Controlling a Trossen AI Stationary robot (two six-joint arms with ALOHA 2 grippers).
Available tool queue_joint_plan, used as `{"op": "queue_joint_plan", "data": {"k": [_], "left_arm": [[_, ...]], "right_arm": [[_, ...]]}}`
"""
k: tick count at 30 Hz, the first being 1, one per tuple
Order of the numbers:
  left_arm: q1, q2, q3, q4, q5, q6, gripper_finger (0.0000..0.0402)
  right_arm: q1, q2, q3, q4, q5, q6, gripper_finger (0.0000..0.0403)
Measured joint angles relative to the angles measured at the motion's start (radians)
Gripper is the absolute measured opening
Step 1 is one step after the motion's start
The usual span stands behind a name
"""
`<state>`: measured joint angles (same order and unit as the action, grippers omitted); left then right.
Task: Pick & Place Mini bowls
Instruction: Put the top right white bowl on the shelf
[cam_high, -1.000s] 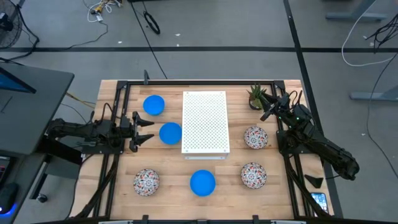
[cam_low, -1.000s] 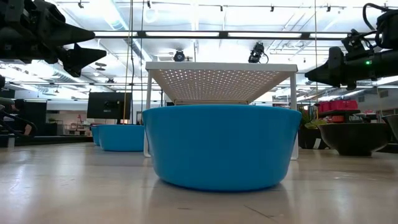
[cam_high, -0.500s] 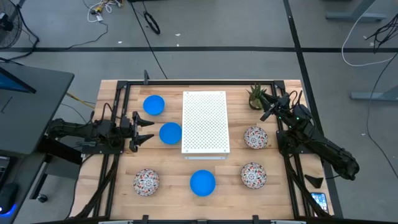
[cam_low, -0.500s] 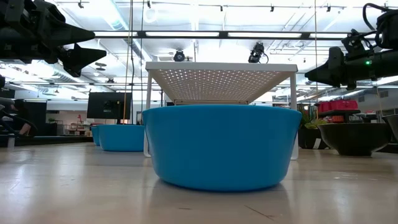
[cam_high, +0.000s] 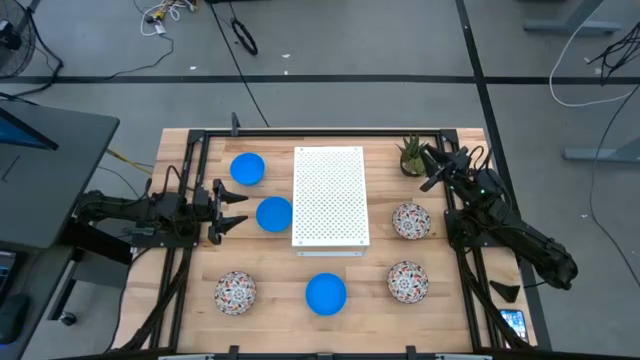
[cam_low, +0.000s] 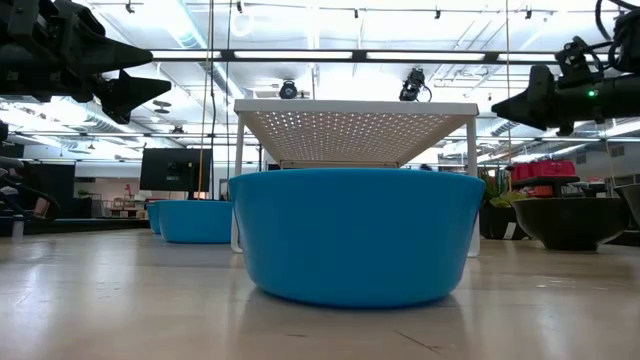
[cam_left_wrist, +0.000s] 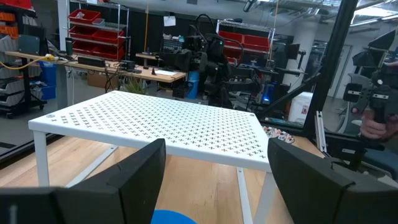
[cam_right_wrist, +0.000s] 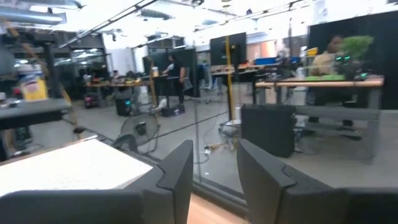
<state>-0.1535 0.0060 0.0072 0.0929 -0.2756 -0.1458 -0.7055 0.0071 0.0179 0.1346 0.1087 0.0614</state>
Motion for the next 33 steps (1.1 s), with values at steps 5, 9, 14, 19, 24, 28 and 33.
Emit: {"op": "queue_joint_plan", "data": {"k": [5,9,14,19,24,28,33], "left_arm": [[0.000,0.000,0.000,0.000,0.000,0.000,0.0288],[0.000,0.000,0.000,0.000,0.000,0.000,0.0288],[0.000,0.000,0.000,0.000,0.000,0.000,0.0288],[0.000,0.000,0.000,0.000,0.000,0.000,0.0288],[0.000,0.000,0.000,0.000,0.000,0.000,0.0288],[0.000,0.000,0.000,0.000,0.000,0.000,0.0288],[0.000,0.000,0.000,0.000,0.000,0.000,0.0288]], "right_arm": [[0.000,0.026,0.073,-0.114,0.010,-0.018,0.0134],[0.001,0.098,0.136,-0.127,0.044,0.055,0.0152],[0.001,0.207,0.235,-0.144,0.135,0.168,0.0186],[0.010,0.321,0.378,-0.296,0.137,0.201,0.0215],[0.063,0.433,0.545,-0.542,0.135,0.241,0.0230],[0.125,0.506,0.649,-0.699,0.134,0.303,0.0230],[0.207,0.576,0.754,-0.837,0.134,0.394,0.0225]]}}
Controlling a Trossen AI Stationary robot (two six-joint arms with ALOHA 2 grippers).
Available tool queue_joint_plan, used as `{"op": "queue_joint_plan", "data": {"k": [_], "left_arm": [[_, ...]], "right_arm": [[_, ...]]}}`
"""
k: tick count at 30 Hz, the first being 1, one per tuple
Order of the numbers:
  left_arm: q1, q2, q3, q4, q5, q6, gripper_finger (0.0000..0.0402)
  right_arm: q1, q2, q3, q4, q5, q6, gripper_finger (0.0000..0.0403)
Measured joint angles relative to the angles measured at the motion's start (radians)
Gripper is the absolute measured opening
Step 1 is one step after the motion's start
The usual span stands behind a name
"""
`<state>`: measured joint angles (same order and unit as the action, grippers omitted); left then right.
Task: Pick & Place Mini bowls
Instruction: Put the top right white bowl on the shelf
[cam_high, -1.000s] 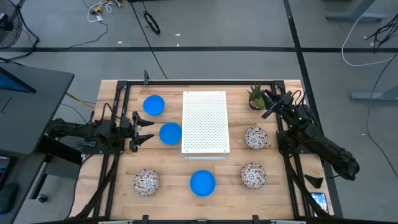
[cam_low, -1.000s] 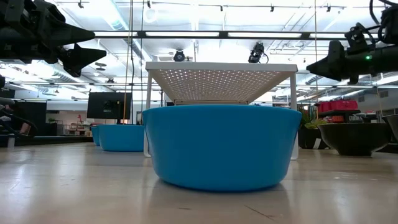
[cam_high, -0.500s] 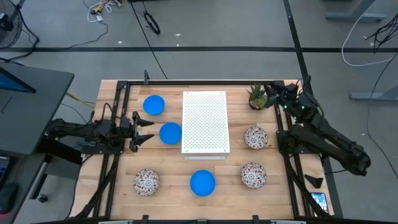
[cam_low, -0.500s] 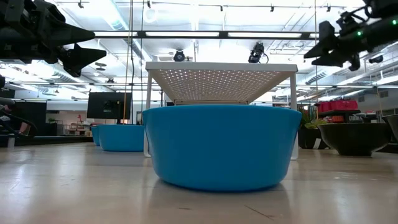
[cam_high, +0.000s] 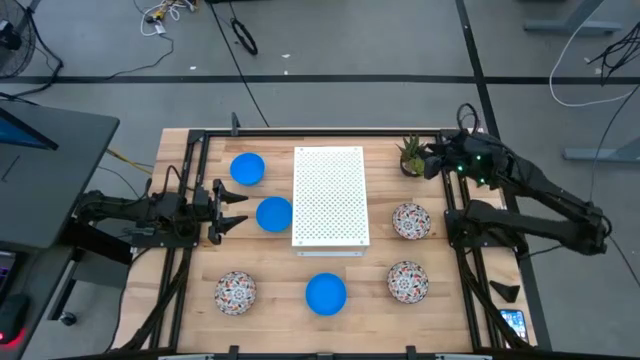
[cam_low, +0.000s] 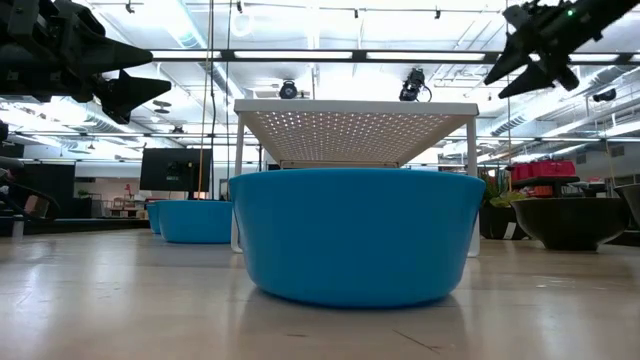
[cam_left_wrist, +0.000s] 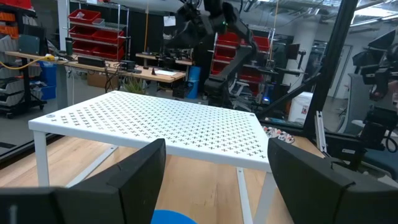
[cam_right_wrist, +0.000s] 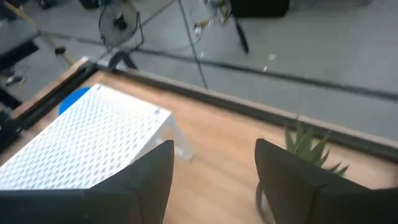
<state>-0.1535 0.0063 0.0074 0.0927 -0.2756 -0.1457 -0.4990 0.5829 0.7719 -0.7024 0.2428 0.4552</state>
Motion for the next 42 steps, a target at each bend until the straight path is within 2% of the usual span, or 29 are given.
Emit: {"op": "queue_joint_plan", "data": {"k": [10,20,27,31,42], "left_arm": [[0.000,0.000,0.000,0.000,0.000,0.000,0.0288],[0.000,0.000,0.000,0.000,0.000,0.000,0.0288],[0.000,0.000,0.000,0.000,0.000,0.000,0.0288],[0.000,0.000,0.000,0.000,0.000,0.000,0.0288],[0.000,0.000,0.000,0.000,0.000,0.000,0.0288]], "right_arm": [[0.146,0.129,0.197,-0.266,0.000,-0.003,0.0224],[0.299,0.258,0.333,-0.539,-0.004,0.038,0.0223],[0.428,0.340,0.400,-0.657,-0.115,0.053,0.0223],[0.506,0.391,0.446,-0.720,-0.136,0.052,0.0223],[0.713,0.480,0.510,-0.789,-0.138,-0.179,0.0223]]}}
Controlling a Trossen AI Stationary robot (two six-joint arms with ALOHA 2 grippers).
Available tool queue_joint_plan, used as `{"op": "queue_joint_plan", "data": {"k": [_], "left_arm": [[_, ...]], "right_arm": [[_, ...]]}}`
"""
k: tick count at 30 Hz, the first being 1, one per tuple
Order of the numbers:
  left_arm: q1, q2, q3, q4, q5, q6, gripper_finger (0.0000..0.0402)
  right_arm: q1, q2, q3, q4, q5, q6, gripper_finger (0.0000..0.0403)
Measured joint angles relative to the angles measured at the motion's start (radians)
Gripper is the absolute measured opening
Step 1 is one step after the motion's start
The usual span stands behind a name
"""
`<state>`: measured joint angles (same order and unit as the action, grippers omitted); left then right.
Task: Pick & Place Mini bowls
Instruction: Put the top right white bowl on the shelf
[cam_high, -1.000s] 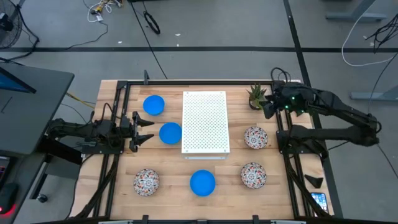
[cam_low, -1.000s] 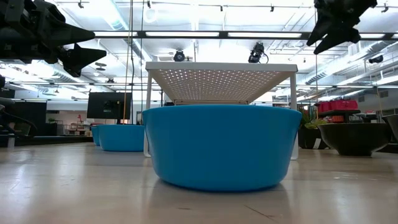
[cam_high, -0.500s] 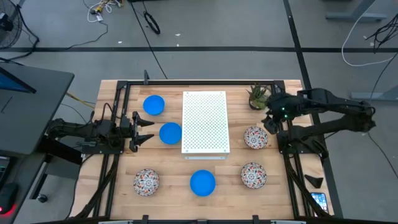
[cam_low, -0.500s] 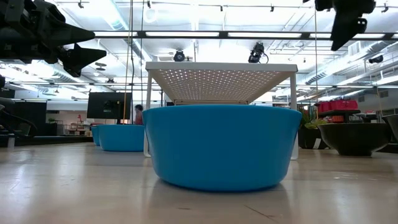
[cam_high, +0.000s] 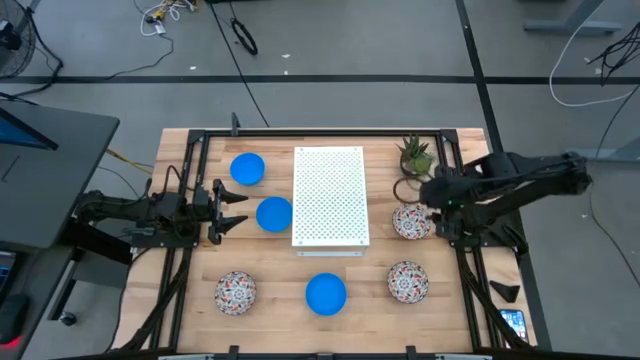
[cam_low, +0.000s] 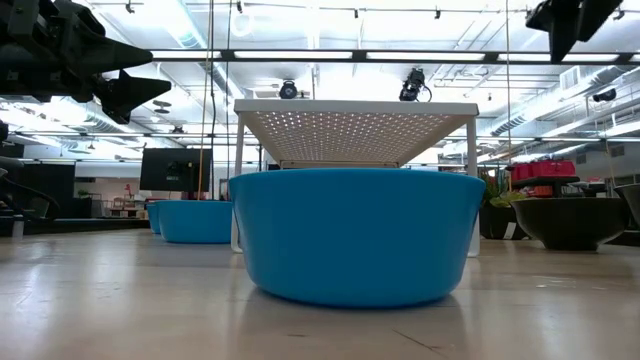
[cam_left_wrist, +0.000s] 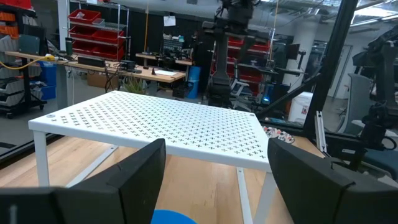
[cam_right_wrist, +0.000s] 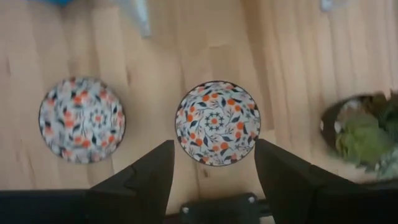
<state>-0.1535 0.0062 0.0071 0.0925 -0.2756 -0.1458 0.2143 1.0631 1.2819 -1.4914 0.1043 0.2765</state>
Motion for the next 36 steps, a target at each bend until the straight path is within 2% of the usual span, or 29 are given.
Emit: {"op": "queue_joint_plan", "data": {"k": [8,18,25,31,36], "left_arm": [[0.000,0.000,0.000,0.000,0.000,0.000,0.0288],[0.000,0.000,0.000,0.000,0.000,0.000,0.0288],[0.000,0.000,0.000,0.000,0.000,0.000,0.0288],[0.000,0.000,0.000,0.000,0.000,0.000,0.0288],[0.000,0.000,0.000,0.000,0.000,0.000,0.0288]], "right_arm": [[0.087,0.013,0.000,0.000,0.000,-0.045,0.0223],[0.095,0.012,-0.009,0.004,0.000,-0.004,0.0223],[0.095,0.013,-0.098,0.034,-0.013,0.012,0.0223],[0.095,0.013,-0.199,0.150,-0.020,0.033,0.0223],[0.095,0.013,-0.294,0.260,-0.067,0.033,0.0223]]}}
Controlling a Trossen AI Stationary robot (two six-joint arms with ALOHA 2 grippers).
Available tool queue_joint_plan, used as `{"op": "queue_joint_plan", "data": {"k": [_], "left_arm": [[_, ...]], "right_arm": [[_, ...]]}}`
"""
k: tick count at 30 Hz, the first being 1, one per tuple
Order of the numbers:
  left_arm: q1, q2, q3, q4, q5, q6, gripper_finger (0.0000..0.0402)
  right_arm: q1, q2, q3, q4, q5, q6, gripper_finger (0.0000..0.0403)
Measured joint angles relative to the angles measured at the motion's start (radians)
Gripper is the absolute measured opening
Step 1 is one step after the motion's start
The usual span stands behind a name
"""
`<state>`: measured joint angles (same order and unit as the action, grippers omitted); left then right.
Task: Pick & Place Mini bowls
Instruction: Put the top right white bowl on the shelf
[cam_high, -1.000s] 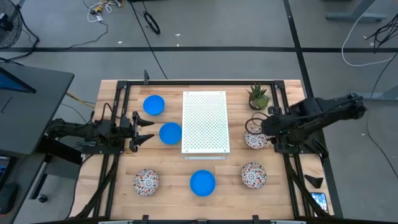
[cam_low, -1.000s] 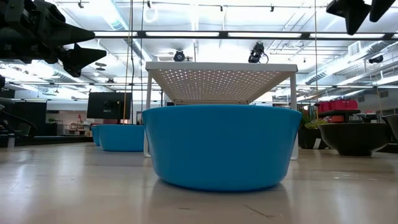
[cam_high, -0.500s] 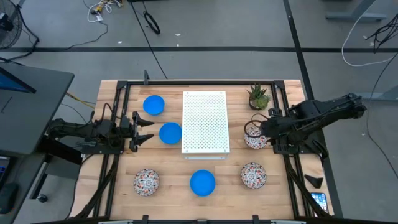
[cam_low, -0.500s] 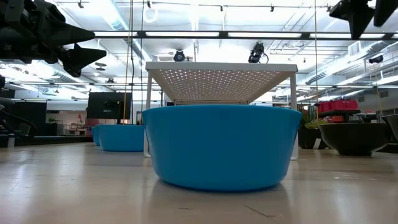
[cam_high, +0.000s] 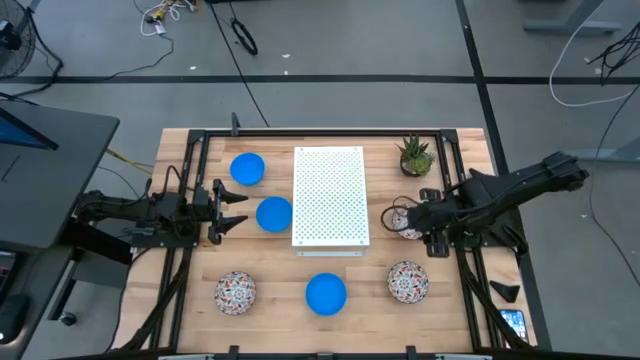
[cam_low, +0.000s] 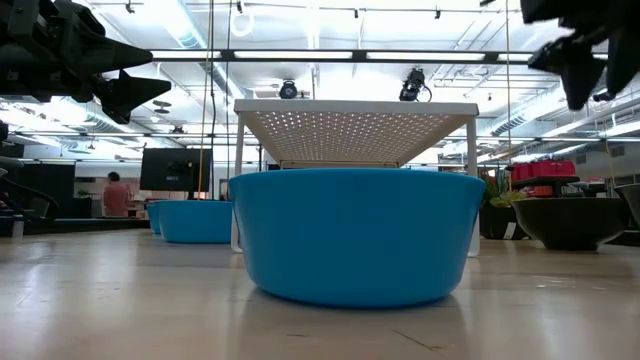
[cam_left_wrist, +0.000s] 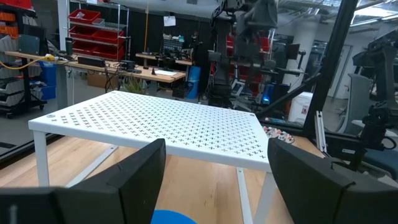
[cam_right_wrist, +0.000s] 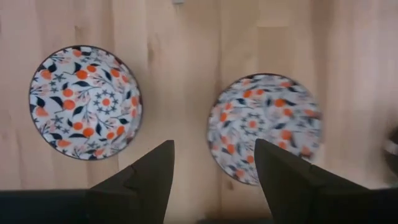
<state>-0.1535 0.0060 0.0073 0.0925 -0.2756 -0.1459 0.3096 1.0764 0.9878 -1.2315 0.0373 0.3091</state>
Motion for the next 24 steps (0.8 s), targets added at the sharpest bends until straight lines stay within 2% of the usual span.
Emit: {"op": "queue_joint_plan", "data": {"k": [9,24], "left_arm": [[0.000,0.000,0.000,0.000,0.000,0.000,0.0288],[0.000,0.000,0.000,0.000,0.000,0.000,0.0288]], "right_arm": [[0.001,0.018,-0.146,0.162,-0.081,0.023,0.0223],[0.032,0.193,-0.158,0.162,-0.035,0.007,0.0223]]}}
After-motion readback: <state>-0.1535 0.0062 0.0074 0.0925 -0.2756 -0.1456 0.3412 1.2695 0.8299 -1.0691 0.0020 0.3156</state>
